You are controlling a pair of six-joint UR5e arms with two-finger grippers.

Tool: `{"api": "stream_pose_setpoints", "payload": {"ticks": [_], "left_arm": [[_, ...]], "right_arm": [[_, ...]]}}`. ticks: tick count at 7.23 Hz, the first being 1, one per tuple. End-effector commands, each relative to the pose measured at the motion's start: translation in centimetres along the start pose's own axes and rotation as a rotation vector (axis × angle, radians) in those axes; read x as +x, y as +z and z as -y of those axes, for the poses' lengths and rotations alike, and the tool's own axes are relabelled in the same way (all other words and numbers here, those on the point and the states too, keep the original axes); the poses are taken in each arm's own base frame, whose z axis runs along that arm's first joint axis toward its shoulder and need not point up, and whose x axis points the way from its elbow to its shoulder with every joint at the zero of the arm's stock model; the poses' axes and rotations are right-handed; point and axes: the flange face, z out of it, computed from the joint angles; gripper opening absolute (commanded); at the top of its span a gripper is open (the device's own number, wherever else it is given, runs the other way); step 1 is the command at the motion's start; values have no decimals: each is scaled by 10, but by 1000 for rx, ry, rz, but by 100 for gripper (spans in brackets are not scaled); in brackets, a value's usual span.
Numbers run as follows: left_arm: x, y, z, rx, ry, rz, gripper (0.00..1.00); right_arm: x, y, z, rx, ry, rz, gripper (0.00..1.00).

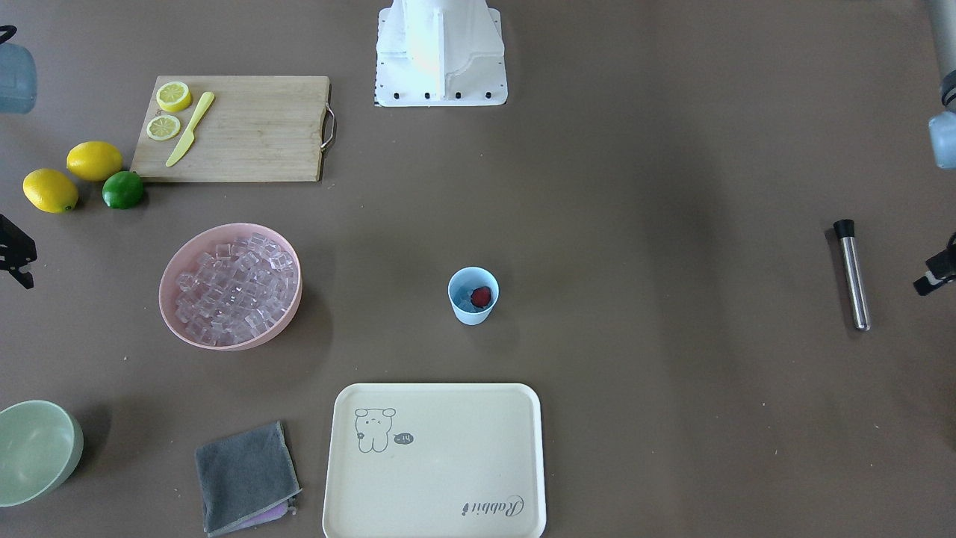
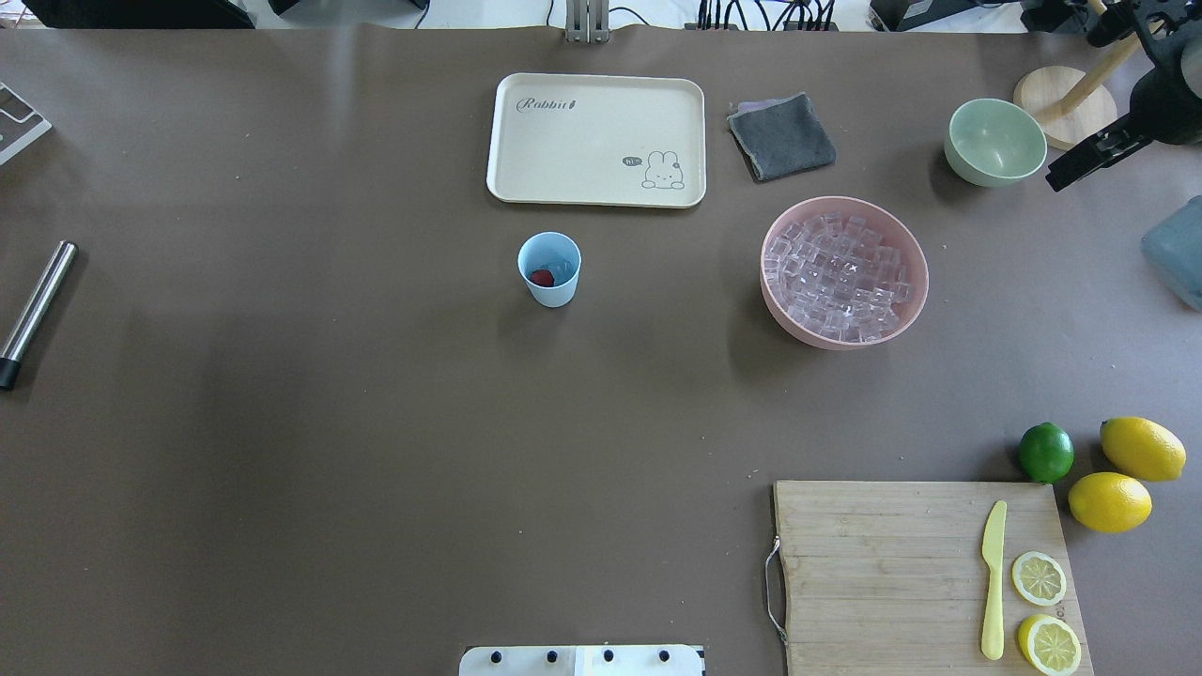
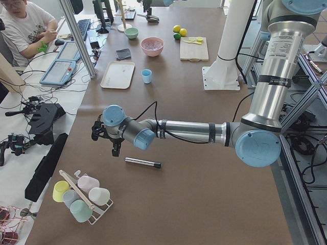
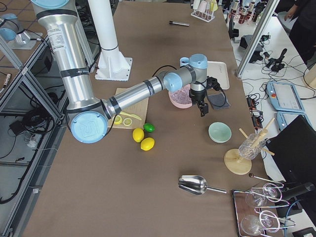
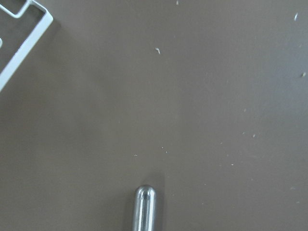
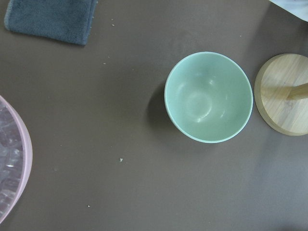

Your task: Mash ice and strawberries in cup

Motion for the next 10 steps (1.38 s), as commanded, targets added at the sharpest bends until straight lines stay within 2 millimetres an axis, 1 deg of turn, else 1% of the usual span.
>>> {"api": "stream_pose_setpoints", "payload": {"ticks": [1, 2, 3, 4, 5, 6, 7, 8, 9, 10], "left_arm": [[-49, -75, -40, 87, -65, -29, 98], [-69, -77, -87, 79, 33, 3, 98], [-73, -76, -108, 70, 68, 10, 98], [-77, -70, -130, 48, 64, 13, 98], [-69, -70, -128, 48, 78, 14, 98], [-59, -58, -122, 32, 103, 46, 98], [-34, -55, -93, 50, 155, 70, 98], [-13, -55, -77, 37, 172, 65, 98], [-1, -58, -60, 48, 190, 62, 98], [8, -62, -53, 53, 196, 62, 98]], "right_arm": [[10, 13, -20, -37, 19, 25, 98], [14, 14, -24, -40, 25, 24, 98], [14, 13, -25, -39, 25, 26, 98], [13, 12, -24, -37, 25, 26, 98], [16, 14, -26, -41, 25, 24, 98], [17, 14, -25, -44, 31, 22, 98], [16, 14, -22, -45, 31, 22, 98], [18, 17, -21, -49, 35, 22, 98], [17, 17, -22, -50, 35, 29, 98], [17, 17, -21, -49, 34, 34, 98]]}}
